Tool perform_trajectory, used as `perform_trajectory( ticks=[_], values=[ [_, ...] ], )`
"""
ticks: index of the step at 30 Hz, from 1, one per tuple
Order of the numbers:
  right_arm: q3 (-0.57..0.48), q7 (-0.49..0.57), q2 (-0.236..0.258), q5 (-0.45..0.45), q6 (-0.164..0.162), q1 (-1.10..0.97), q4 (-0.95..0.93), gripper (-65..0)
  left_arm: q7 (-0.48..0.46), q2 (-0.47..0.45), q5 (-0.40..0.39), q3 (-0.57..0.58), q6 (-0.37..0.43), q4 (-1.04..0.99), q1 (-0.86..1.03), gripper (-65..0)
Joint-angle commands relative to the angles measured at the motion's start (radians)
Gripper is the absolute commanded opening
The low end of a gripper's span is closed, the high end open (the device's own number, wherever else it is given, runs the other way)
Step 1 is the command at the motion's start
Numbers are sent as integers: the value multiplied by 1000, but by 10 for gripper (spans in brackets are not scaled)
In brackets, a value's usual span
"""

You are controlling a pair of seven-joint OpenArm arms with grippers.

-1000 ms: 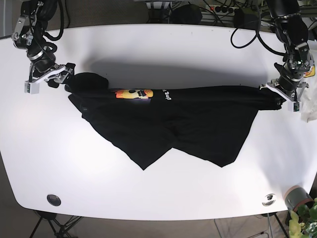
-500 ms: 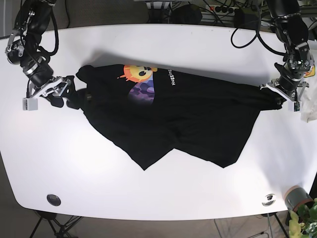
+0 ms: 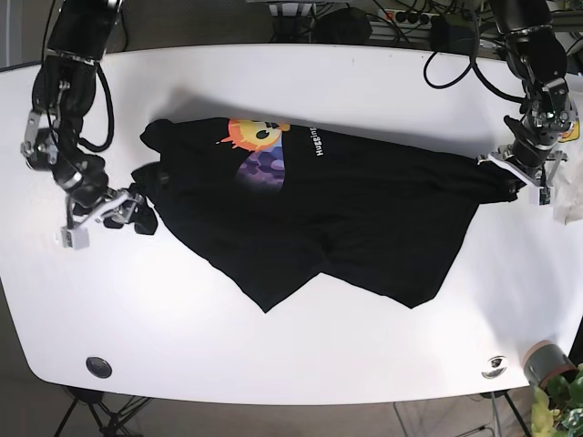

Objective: Fold the T-shirt properly
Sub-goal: 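Release with the right gripper and regrasp the shirt's hem corner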

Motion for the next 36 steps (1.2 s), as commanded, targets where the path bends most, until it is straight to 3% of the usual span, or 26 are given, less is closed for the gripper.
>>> perform_trajectory(
  ticks=[1,7,12,19,36],
  values=[
    [-26,21,12,-32,8,82,-48,-184,-22,-23,-9,-10,3,15,-6,-650],
    [-79,29,6,-113,17,226,-247,-184,-22,-23,-9,-10,3,14,-6,-650],
    [-156,100,6,-182,100,341,-458,-184,-22,-23,-9,-8,3,14,-9,-650],
    [-196,185,-3,-228,155,387,-626,-184,-22,-23,-9,-8,3,14,-9,-650],
    [-257,196,-101,-230,151,384,-662,-184,-22,-23,-9,-8,3,14,-12,-650]
  ],
)
